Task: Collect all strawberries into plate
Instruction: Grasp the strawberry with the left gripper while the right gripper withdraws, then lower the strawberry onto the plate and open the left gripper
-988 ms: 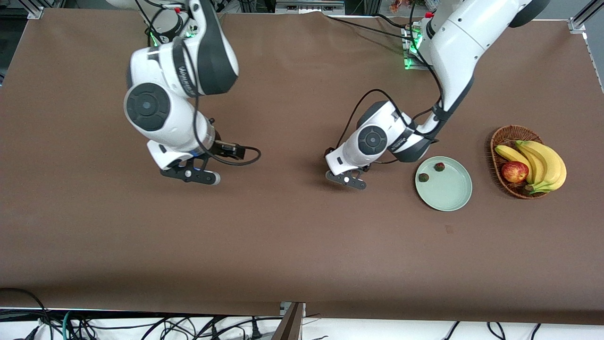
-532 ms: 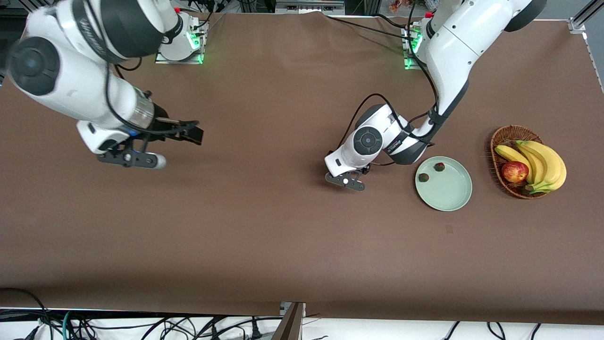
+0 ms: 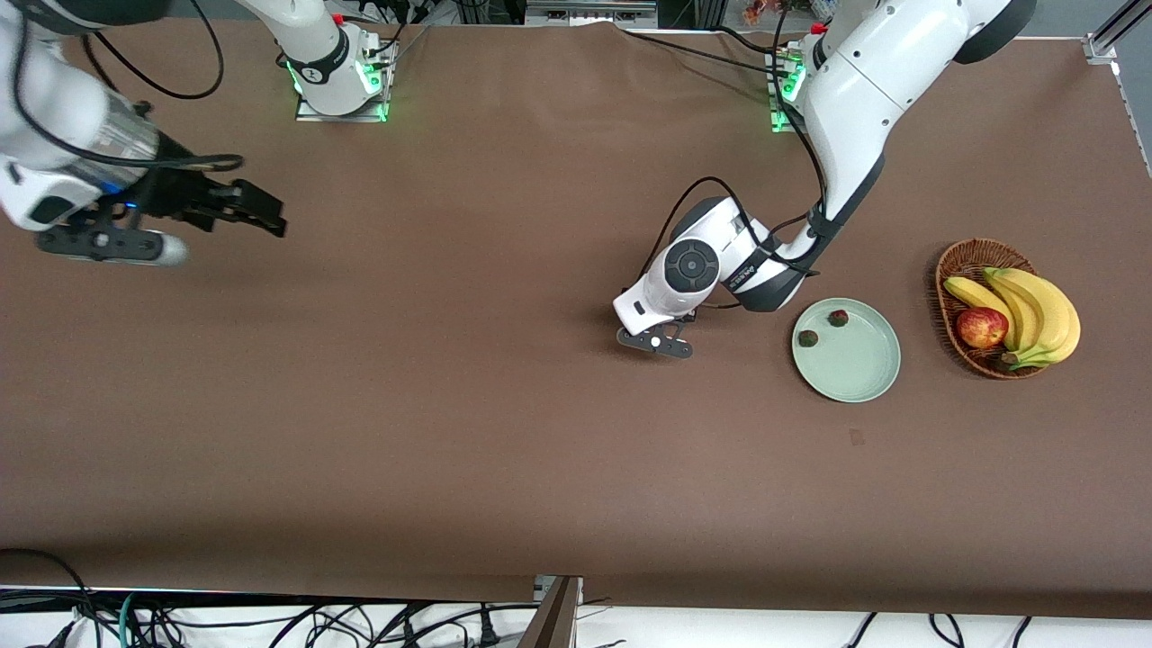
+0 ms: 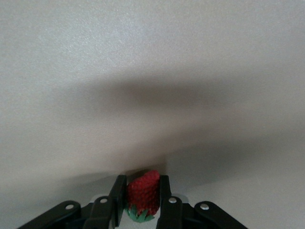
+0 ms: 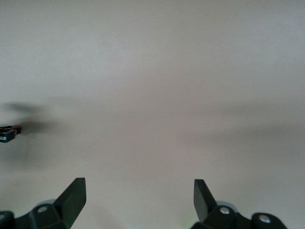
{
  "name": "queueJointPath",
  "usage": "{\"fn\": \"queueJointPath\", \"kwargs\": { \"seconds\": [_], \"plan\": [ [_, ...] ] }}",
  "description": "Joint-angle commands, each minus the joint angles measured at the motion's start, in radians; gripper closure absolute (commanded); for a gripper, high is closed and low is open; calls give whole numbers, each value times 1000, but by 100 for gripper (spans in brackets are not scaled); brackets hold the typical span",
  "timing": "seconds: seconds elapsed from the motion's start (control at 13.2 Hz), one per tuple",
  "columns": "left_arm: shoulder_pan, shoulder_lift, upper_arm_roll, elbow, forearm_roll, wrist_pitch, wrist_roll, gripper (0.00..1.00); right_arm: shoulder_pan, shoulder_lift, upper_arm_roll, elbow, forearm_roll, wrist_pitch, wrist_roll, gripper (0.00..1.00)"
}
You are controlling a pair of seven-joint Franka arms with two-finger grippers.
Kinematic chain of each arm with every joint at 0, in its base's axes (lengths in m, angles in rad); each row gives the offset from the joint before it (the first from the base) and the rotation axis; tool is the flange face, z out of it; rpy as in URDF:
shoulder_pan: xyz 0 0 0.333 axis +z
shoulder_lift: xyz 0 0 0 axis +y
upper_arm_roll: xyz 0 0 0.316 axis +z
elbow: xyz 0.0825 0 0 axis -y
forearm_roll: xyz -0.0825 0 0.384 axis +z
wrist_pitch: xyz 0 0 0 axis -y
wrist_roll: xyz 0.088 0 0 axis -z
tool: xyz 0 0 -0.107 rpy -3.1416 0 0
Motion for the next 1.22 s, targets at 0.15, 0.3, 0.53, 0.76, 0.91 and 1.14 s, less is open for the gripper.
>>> {"fn": "queueJointPath", "kwargs": {
  "seconds": [0.15, 0.3, 0.53, 0.76, 0.91, 1.14],
  "plan": [
    [34, -79, -6, 19, 11, -173, -9, 100, -50, -47, 36, -38, -84, 8, -59, 0],
    [64, -141, -18, 21, 9, -267, -6, 99, -48, -46, 36, -27, -86, 9, -85, 0],
    [133, -219, -21, 37, 4, -396, 168, 97, -48, -46, 30, -24, -85, 12, -90, 0],
    [265, -228, -20, 82, -78, -474, 537, 97, -50, -38, 28, -3, -81, 11, -96, 0],
    [352, -227, -20, 82, -80, -475, 787, 97, -51, -23, 28, 14, -77, 8, -94, 0],
    [423, -207, -14, 61, -65, -464, 1039, 96, -53, -18, 28, 21, -75, 17, -97, 0]
  ]
}}
